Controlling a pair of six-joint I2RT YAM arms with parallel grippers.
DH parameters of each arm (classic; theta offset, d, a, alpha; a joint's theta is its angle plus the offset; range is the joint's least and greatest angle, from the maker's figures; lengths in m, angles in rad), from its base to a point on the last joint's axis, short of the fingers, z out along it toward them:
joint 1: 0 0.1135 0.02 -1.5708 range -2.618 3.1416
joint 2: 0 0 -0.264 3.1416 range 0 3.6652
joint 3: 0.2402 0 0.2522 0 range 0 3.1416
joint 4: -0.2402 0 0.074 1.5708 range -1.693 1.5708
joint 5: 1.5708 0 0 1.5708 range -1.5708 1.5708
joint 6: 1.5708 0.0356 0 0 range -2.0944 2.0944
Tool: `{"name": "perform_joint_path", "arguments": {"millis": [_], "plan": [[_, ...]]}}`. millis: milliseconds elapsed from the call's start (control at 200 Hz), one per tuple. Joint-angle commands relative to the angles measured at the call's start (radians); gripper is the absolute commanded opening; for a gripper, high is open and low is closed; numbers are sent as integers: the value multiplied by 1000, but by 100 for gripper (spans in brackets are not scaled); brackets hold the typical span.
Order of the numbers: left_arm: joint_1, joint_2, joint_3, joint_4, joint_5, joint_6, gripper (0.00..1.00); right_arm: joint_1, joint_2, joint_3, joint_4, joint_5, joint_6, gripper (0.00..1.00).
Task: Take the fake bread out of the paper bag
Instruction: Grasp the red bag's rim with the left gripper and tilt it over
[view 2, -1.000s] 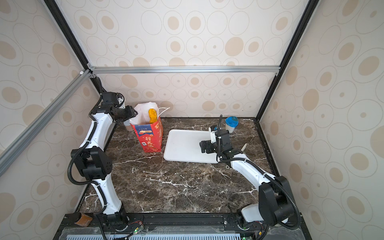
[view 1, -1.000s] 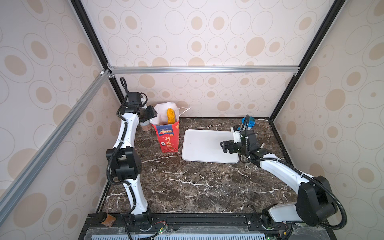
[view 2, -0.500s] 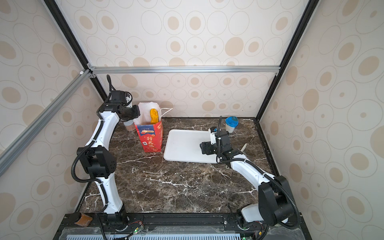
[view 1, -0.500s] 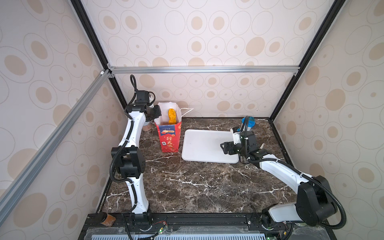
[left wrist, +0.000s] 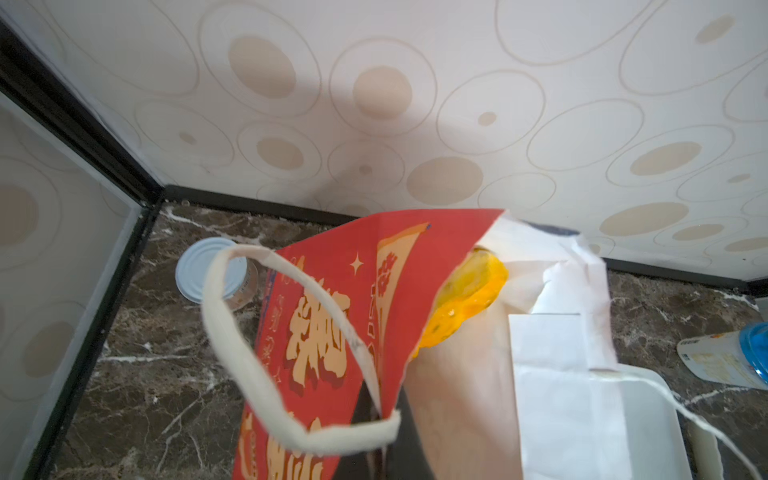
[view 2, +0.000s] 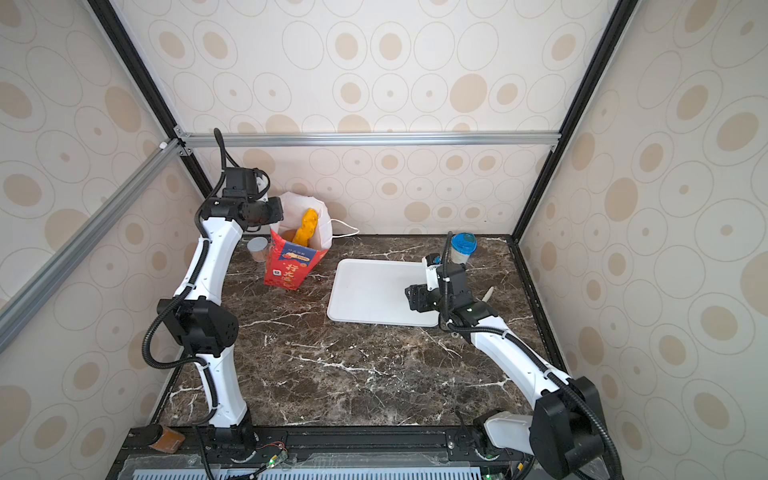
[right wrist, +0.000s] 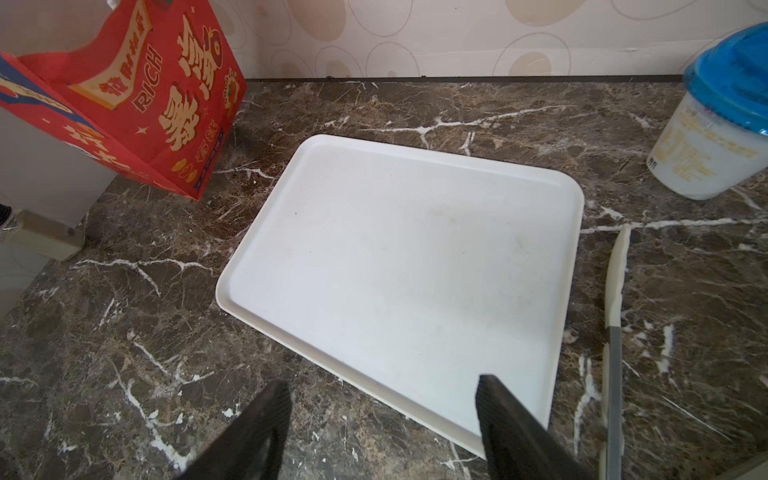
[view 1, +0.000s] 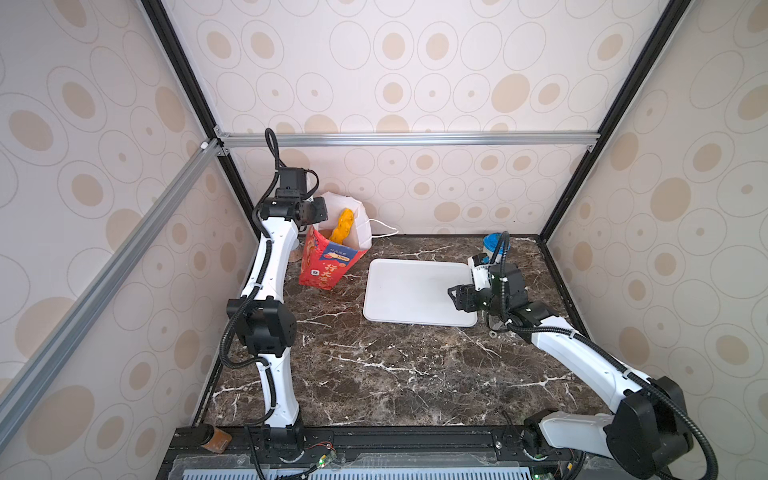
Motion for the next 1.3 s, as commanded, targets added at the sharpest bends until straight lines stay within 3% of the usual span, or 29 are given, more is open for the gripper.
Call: {"name": "perform_joint_path", "arguments": {"millis": [0,155,325,480,585,760,941,1296], "plan": [[-19,-3,45,56,-65,85,0,8,-42,-16,-40,26,31,73],[-69,-20,-72,53,-104,149,0,8,-65,-18,-85,65,47,74],[-151,-190,-421,236,-138,210,0,5,-89,8,-177,118,25,85],[-224,-359,-696,377,-86,264,0,-15,-117,31,-302,231,17,93],[-262,-466,-860,447,-72,262,0,-76,-126,20,-377,305,51,98],[-267,-586,-1052,520,15,247,0,-238,-95,-31,-415,329,97,100],[-267,-708,-1170,571,68,245,0,-277,42,-59,-373,316,88,99],[-267,-807,-1241,602,95,206,0,-303,329,63,-326,228,92,100]]}}
